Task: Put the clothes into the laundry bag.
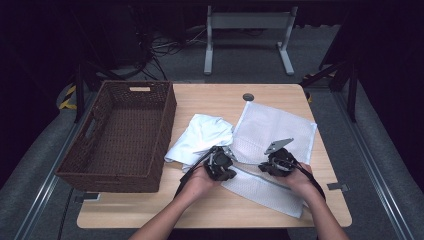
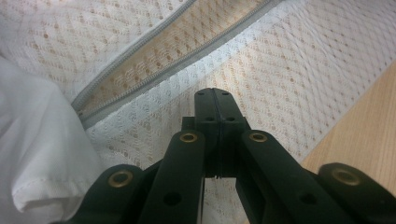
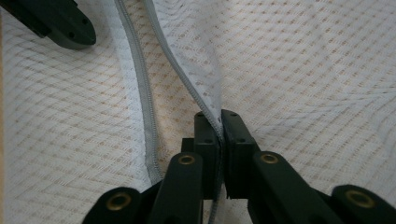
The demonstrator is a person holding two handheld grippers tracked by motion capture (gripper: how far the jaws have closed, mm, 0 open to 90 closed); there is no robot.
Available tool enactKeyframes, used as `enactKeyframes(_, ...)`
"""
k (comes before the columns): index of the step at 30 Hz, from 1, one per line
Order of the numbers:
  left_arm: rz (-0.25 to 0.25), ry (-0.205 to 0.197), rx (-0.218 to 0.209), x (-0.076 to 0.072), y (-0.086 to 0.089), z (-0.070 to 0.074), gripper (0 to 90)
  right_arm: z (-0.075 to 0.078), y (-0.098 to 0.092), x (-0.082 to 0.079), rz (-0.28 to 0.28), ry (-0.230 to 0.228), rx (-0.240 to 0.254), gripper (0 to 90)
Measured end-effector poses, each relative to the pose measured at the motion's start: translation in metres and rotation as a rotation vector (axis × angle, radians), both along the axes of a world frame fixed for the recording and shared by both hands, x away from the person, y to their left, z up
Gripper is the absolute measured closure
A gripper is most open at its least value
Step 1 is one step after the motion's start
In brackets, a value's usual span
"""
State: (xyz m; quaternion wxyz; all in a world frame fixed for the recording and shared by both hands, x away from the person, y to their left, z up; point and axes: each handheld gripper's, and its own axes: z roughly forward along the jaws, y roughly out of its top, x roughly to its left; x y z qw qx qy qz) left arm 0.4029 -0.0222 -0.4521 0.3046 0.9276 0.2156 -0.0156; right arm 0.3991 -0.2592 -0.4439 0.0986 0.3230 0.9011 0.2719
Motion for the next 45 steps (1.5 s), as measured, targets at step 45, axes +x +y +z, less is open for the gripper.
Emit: enactKeyframes(45, -0.086, -0.055, 0.098, -0.01, -0.035, 0.007, 90.0, 0.074, -0.014, -0.001, -0.176, -0.152, 0.135, 88.1)
